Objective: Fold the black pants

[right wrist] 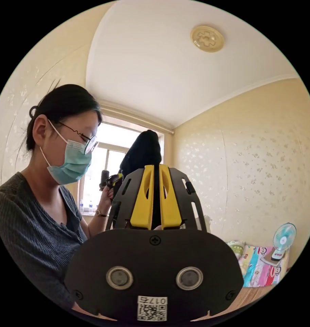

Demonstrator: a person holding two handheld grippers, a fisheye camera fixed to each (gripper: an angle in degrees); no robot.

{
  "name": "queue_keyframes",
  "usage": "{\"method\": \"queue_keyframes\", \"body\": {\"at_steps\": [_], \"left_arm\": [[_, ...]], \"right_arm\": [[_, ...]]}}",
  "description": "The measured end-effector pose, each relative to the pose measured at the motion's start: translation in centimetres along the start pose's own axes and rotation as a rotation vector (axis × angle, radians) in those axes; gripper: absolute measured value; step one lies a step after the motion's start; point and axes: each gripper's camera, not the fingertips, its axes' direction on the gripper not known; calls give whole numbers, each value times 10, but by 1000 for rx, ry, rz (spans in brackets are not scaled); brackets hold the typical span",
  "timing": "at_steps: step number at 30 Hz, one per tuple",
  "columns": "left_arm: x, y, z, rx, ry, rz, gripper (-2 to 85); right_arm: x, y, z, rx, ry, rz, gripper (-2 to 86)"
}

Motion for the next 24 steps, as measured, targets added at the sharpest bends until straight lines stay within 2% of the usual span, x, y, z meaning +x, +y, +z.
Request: {"method": "queue_keyframes", "body": {"at_steps": [3, 5, 9, 10, 11, 12, 13, 14, 16, 20, 24], "left_arm": [[-63, -1, 16, -66, -75, -60, 40], [-126, 6, 35, -108, -81, -158, 39], [-343, 12, 125, -284, -113, -364, 43], [-419, 14, 158, -340, -165, -404, 51], [-458, 17, 175, -377, -206, -420, 56], [-534, 30, 202, -440, -298, -489, 70], [-603, 49, 216, -475, -374, -583, 85], [-635, 61, 218, -489, -393, -638, 94], [-725, 119, 200, -500, -398, -790, 114], [-762, 235, 138, -623, -445, -869, 113], [-737, 433, 57, -940, -393, -1106, 113]], "right_arm": [[37, 11, 22, -57, 160, 75, 29], [94, 28, 54, -162, 291, 164, 28], [230, 55, 150, -407, 548, 222, 27], [286, 67, 195, -509, 641, 212, 27], [345, 85, 240, -591, 712, 205, 27], [375, 96, 263, -640, 735, 202, 27], [429, 120, 299, -739, 757, 198, 28], [473, 147, 322, -835, 795, 207, 22], [521, 189, 331, -943, 856, 299, 18], [542, 303, 284, -1044, 654, 501, 19], [522, 439, 228, -1281, 415, 743, 30]]}}
